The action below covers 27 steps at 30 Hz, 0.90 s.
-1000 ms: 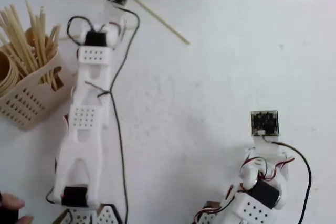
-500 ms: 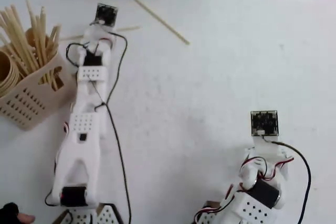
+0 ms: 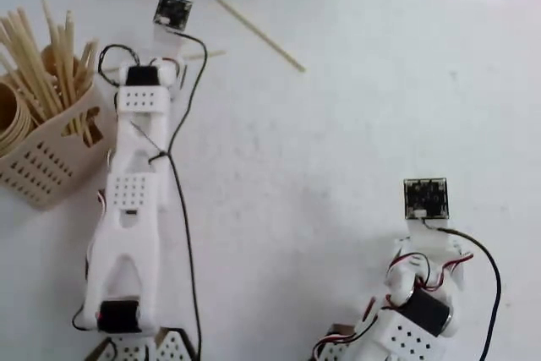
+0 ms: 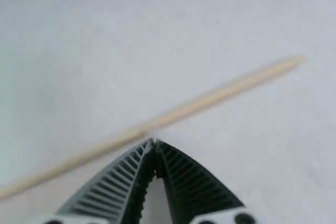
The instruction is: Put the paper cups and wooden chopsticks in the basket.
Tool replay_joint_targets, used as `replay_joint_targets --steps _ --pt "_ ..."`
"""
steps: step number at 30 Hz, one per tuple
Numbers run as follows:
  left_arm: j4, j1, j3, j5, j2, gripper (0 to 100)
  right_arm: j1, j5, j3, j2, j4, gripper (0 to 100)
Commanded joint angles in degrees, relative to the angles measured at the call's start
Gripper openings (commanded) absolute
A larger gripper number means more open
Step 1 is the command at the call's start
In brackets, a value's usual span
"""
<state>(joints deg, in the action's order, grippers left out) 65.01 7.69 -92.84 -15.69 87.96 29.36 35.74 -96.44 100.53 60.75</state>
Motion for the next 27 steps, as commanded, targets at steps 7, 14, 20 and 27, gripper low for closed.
replay_joint_targets --steps 7,14,20,27 --pt "22.9 -5.7 -2.9 0.2 -18.1 2 0.6 0.2 -0.5 0.0 0.5 4.5" --pt "-5.8 -0.6 3.2 0.3 -17.9 2 0.6 0.2 -0.5 0.0 0.6 4.5" --pt "-26.8 1.4 13.1 0.3 -8.4 2 0.6 0.2 -0.5 0.0 0.6 4.5" --pt "-19.9 0.8 13.3 0.3 -3.8 2 0.6 0.2 -0.5 0.0 0.6 4.5"
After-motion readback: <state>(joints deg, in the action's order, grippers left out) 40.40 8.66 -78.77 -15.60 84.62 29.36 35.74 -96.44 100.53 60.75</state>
